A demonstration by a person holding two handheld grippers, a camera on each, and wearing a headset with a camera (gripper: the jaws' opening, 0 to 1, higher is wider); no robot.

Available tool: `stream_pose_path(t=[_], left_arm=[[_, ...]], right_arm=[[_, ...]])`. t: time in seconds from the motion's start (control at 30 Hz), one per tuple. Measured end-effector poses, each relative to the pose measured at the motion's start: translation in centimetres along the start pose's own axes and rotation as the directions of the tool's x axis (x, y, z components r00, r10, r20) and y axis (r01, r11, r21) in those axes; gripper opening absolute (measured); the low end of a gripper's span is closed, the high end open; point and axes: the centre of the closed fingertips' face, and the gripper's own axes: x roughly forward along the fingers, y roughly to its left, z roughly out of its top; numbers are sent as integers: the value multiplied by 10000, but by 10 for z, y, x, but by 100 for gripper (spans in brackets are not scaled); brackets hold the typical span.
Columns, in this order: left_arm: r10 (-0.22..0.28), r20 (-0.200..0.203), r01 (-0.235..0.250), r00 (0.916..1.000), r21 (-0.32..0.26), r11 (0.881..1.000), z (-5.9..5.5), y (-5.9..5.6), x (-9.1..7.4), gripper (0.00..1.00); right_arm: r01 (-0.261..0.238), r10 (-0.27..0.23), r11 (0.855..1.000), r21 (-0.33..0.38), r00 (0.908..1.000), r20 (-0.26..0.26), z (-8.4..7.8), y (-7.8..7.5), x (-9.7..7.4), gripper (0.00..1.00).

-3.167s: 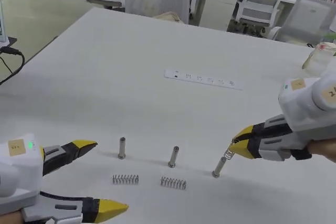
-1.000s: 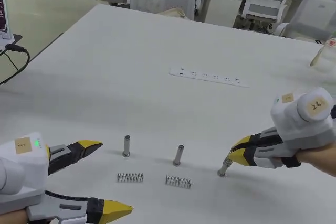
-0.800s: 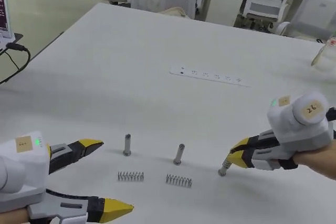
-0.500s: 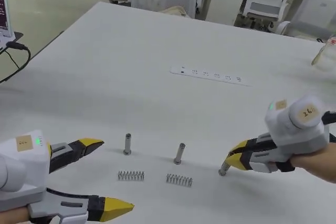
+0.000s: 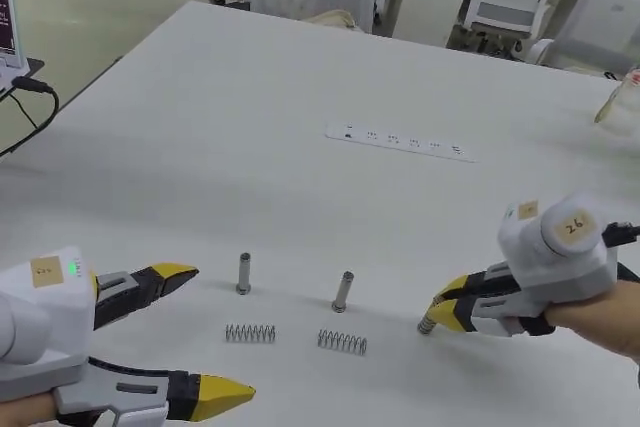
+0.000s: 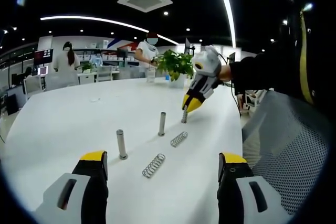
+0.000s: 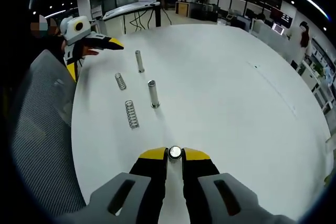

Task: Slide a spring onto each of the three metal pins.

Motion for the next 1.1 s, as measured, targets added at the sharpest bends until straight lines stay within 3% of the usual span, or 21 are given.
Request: stream_pose_path(t=[0.47,1.1], left_arm=[[-30,-16,30,10000,16,10000,1,-2,0,84],[-3,-28,3,10000,47,10000,1,-3,-1,83]], right_arm=[[14,-14,10000,51,10000,61,1,0,1,9],[442,-439,9990,-35,9972,607,13,-5,-14,25]])
